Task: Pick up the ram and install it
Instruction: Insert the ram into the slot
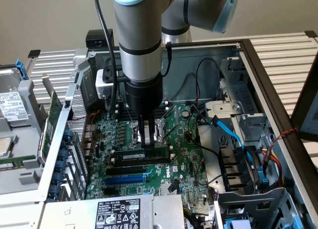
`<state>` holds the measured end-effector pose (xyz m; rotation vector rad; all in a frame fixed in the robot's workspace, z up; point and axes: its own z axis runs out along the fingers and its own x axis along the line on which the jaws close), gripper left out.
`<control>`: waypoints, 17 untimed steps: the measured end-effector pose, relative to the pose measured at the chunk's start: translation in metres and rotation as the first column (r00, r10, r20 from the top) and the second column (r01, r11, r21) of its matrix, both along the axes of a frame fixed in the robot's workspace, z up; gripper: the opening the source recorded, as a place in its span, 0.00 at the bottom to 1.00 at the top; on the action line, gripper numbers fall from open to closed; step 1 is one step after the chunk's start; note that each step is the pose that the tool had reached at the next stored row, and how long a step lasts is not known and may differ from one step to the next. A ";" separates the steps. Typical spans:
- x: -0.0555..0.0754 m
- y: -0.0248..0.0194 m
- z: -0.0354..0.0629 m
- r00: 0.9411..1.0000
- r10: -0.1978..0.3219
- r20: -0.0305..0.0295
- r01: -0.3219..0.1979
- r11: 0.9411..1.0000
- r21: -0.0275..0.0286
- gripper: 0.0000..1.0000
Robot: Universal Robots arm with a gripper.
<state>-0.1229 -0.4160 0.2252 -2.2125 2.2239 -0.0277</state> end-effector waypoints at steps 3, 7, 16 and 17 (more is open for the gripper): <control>-0.001 0.0000 -0.0013 1.000 0.000 0.000 0.000 1.000 0.000 0.14; -0.001 -0.0001 0.0003 1.000 0.000 -0.026 0.000 1.000 0.000 0.27; -0.002 0.0000 0.0104 0.998 0.000 -0.057 0.000 1.000 0.001 0.27; -0.002 0.0000 0.0120 0.998 0.000 -0.057 0.000 1.000 0.001 0.27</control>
